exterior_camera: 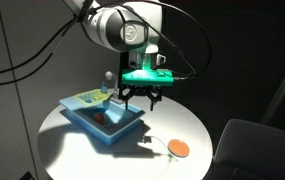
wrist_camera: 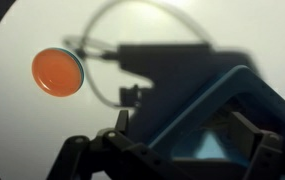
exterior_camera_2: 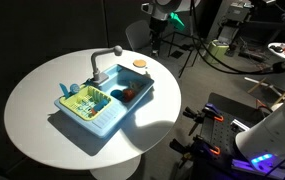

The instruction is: Put the cup into the sink

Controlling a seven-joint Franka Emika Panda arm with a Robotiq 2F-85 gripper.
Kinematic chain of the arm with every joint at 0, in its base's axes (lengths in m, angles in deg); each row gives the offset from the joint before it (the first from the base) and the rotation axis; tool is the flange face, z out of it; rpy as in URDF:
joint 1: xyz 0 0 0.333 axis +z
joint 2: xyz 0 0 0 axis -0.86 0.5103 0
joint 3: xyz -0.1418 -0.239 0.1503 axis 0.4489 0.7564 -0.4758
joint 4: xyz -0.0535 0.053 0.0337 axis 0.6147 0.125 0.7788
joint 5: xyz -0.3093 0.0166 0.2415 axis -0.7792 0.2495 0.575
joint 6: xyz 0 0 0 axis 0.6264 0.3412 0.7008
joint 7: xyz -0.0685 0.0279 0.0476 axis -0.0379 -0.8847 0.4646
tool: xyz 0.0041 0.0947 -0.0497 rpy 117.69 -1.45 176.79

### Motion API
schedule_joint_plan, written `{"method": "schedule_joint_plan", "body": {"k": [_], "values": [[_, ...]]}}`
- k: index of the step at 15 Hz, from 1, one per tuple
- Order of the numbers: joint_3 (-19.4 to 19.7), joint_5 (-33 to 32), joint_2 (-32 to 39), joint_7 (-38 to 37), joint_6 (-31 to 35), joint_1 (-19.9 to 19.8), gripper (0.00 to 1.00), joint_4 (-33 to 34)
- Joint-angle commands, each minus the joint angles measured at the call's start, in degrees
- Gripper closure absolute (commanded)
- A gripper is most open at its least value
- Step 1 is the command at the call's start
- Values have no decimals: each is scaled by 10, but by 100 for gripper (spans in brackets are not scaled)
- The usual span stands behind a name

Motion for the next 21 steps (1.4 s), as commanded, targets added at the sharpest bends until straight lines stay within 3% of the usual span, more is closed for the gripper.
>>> {"method": "schedule_joint_plan", "body": {"k": [1,8,9,16,21], "values": [[18,-9,18,-94,-16,-10,0,39],[40,-60,17,-295,-95,-16,0,80],[30,-49,14,-259,-64,-20,0,58],[34,-44,23,-282,-81,-24,0,74],[22,-42,-3,-288,-83,-14,0,24]]}}
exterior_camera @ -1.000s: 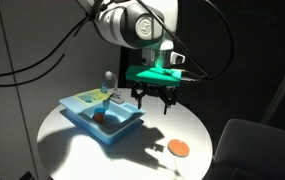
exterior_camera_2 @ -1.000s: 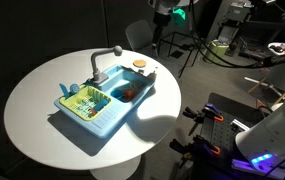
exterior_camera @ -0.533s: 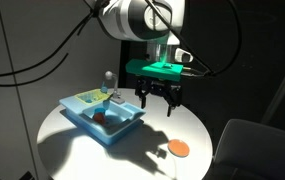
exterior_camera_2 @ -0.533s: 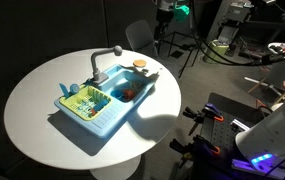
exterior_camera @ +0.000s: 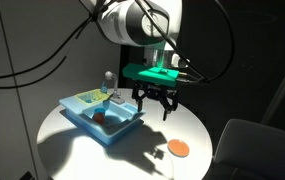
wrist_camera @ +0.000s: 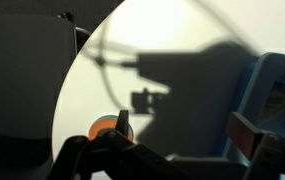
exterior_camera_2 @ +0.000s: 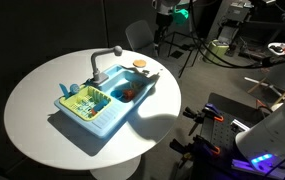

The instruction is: Put the cup into the sink

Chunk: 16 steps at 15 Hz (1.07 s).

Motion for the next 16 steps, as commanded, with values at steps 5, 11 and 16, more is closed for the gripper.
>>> {"method": "schedule_joint_plan", "body": {"k": [5,11,16], "values": [[-26,-3,-65,-23,2,20,0,-92],[-30,8,-122,-95,-5,40,0,-140],[-31,7,-157,-169,-40,49,0,-160]]}}
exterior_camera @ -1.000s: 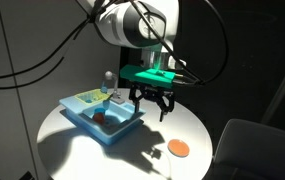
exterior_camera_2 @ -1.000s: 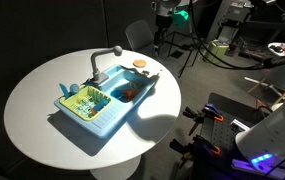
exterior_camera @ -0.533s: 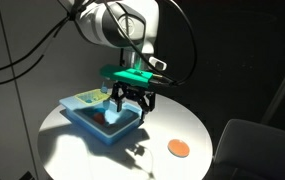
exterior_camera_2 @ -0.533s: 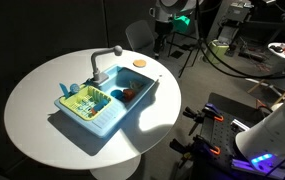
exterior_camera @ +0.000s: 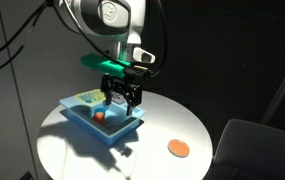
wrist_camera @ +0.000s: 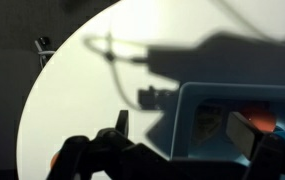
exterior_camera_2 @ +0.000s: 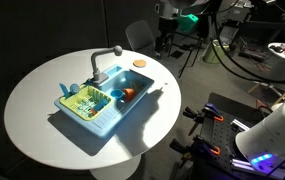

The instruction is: Put the cup into the sink

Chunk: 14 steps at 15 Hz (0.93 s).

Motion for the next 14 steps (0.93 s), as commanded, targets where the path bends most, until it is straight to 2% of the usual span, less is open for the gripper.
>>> {"method": "schedule_joint_plan", "body": {"k": [1,10,14], "values": [[-1,0,-42,-50,-40,6,0,-22],[-1,-11,-104,-69,-129,8,0,-37],[2,-3,-91,-53,-127,9,0,-26]]}}
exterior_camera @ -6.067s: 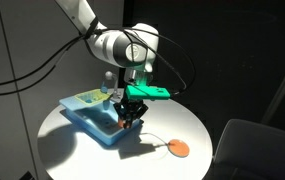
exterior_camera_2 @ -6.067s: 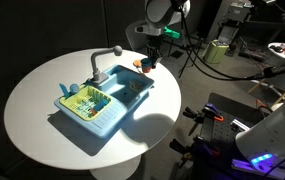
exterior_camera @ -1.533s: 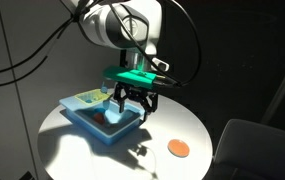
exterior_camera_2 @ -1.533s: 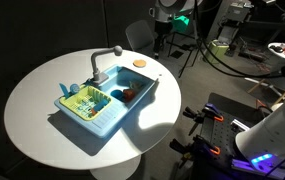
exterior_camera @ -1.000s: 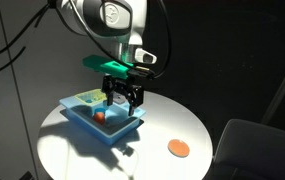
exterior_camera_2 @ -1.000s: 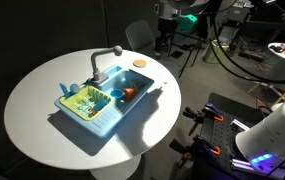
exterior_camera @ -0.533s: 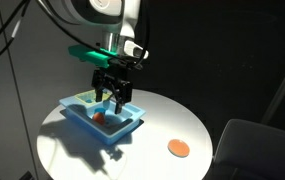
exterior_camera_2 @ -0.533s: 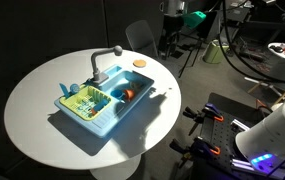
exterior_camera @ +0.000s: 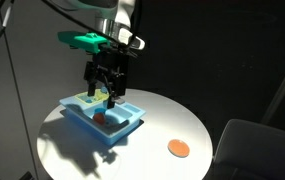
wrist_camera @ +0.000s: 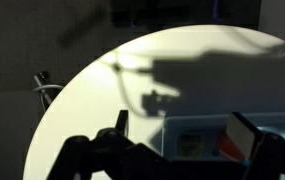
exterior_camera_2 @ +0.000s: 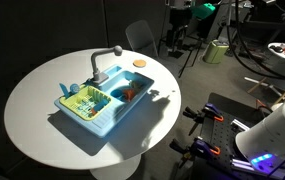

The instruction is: Put the cup into the sink

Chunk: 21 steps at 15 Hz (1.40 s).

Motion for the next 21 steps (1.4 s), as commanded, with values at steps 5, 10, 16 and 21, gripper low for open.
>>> {"method": "schedule_joint_plan", "body": {"k": [5,10,16,21], "values": [[2,0,5,0,-1,2,0,1],[3,-9,13,18,36,3,0,-1],[-1,-16,-9,38,69,7,0,-20],[-2,-10,-34,36,69,14,0,-37]]}}
